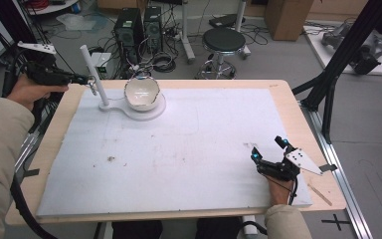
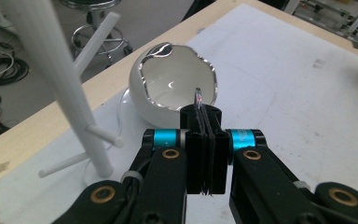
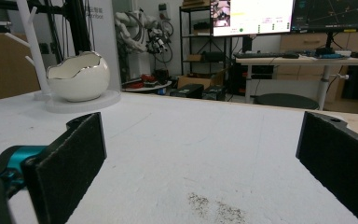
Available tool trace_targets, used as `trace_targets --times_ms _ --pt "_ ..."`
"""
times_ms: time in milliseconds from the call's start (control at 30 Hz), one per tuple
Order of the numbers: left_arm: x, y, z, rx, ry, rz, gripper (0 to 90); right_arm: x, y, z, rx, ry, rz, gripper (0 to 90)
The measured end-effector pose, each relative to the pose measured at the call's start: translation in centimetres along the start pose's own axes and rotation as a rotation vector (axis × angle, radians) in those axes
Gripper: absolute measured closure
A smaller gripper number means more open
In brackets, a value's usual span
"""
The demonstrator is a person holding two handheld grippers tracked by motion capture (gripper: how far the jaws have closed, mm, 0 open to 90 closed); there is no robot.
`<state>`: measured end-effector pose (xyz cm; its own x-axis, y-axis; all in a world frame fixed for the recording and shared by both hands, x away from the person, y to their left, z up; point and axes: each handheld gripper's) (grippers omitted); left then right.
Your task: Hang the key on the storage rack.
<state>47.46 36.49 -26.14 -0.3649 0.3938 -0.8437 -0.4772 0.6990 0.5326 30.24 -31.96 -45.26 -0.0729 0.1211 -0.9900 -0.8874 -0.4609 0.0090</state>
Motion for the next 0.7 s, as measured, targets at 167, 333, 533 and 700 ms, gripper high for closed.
trace_targets --times_ms 167,333,533,700 --pt "0.7 0.0 0.9 -0.011 0.019 0.016 88.5 0.0 -0.1 0.1 -0.002 0.006 0.009 0.5" --pt "1.2 -0.3 1.4 -0.009 0.033 0.034 88.5 0.0 -0.1 0.1 0.001 0.007 0.009 0.5" --pt "1.6 -0.8 2.2 -0.003 0.053 0.027 88.5 0.0 0.0 0.0 0.002 -0.001 0.003 0.5" --pt "2.0 -0.9 2.8 -0.017 0.070 0.023 88.5 0.0 0.0 0.1 0.001 0.005 0.010 0.5"
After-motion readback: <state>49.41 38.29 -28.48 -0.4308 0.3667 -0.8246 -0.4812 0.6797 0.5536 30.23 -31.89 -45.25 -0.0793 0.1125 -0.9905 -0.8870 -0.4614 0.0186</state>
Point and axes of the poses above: each handheld gripper's, and its own axes: y roughly backward along the jaws, x roughly out of its underside, z roughly to its left, and after that the axes turned 5 degrees about -y, right-handed
